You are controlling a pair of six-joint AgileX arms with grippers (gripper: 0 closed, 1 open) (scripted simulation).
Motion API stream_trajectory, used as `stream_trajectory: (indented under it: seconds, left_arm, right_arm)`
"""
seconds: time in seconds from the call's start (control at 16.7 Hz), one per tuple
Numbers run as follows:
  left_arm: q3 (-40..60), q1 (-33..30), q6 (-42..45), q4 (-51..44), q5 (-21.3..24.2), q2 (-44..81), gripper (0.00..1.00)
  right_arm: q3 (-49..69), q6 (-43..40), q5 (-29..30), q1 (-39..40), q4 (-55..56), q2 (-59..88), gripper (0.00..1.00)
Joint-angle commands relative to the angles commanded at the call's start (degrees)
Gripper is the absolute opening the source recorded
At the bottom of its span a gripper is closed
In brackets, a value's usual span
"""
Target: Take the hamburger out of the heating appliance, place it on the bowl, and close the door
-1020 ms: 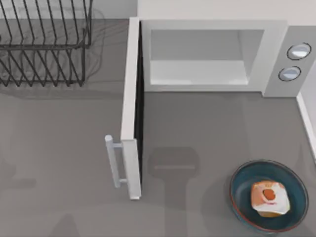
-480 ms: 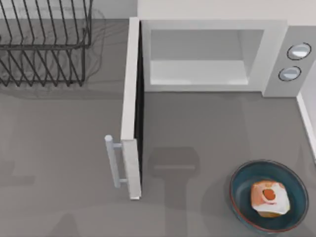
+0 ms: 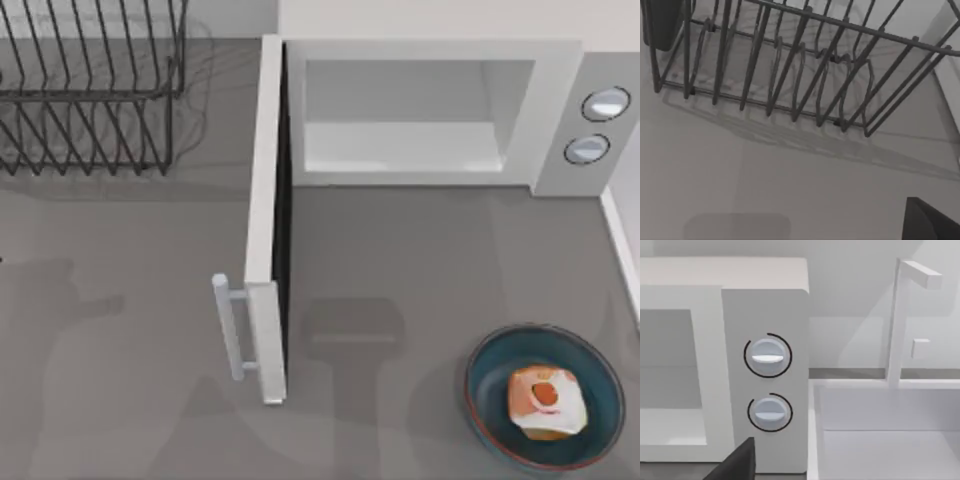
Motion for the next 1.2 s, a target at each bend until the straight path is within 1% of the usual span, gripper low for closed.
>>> stream_trajectory:
  seconds: [0.24,0.36,0.48,0.6,0.72,1.02,1.2]
  left_arm:
    - [10.57,-20.21,-6.14,-10.46,-16.52,12.6,0.0]
    - [14.99,-29.13,-8.75,-15.07,-24.27,17.63,0.0]
    - [18.5,-36.1,-10.84,-18.85,-30.73,21.49,0.0]
    - [20.96,-40.74,-12.32,-21.58,-35.29,24.15,0.0]
    - [22.13,-42.83,-13.03,-22.89,-37.36,25.4,0.0]
    - [21.93,-42.81,-13.08,-22.71,-37.34,25.36,0.0]
    - [18.91,-42.88,-13.08,-18.81,-37.39,26.97,0.0]
  right_arm:
    - [0.0,0.0,0.0,0.0,0.0,0.0,1.0]
    - [0.0,0.0,0.0,0.0,0.0,0.0,1.0]
    - [0.0,0.0,0.0,0.0,0.0,0.0,1.0]
    - [0.0,0.0,0.0,0.0,0.0,0.0,1.0]
    - [0.0,0.0,0.0,0.0,0.0,0.0,1.0]
    - [0.0,0.0,0.0,0.0,0.0,0.0,1.0]
    - [0.0,0.0,0.0,0.0,0.0,0.0,1.0]
